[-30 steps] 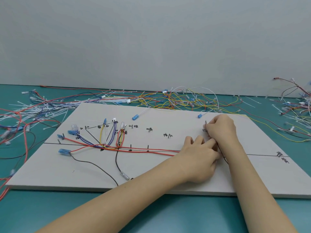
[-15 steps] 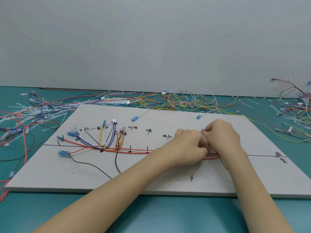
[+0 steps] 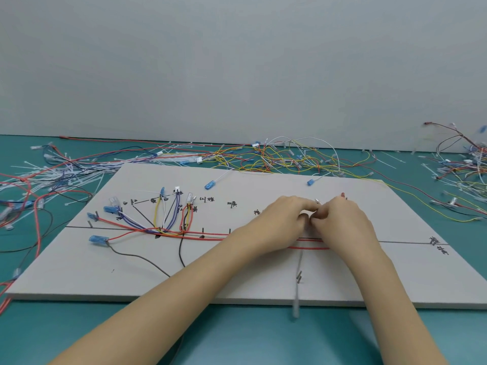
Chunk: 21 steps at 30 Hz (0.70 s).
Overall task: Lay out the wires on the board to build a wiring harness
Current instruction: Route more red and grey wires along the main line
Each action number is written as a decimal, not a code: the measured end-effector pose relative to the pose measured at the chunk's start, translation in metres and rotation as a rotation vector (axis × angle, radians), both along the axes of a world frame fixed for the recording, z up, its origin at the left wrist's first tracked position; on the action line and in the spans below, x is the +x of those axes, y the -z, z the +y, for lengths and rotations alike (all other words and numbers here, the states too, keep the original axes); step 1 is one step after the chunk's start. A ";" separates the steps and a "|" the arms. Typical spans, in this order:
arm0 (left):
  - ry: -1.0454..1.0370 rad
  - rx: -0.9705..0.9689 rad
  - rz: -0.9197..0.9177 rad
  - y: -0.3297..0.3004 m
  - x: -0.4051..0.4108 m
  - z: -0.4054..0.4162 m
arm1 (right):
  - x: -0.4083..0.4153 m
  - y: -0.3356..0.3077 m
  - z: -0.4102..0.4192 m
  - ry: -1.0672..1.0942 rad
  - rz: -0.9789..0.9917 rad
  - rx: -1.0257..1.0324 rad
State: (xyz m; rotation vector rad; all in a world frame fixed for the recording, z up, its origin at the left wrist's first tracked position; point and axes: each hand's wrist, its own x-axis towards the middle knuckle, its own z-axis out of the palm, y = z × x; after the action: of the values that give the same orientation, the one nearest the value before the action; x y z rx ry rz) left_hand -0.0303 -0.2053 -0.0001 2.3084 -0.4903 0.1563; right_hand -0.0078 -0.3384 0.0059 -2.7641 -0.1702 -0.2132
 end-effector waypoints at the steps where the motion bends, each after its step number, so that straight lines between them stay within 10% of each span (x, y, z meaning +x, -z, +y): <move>1: 0.016 -0.011 -0.012 0.000 0.000 0.001 | -0.003 0.000 -0.001 -0.027 -0.012 0.002; 21: 0.112 -0.086 0.076 0.004 -0.009 -0.020 | -0.066 -0.040 -0.013 -0.274 0.284 -0.171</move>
State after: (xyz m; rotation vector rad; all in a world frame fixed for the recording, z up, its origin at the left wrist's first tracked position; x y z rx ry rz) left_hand -0.0392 -0.2250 -0.0043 2.1884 -0.5613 0.0349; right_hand -0.0735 -0.3518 0.0462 -2.8584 -0.5065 0.2758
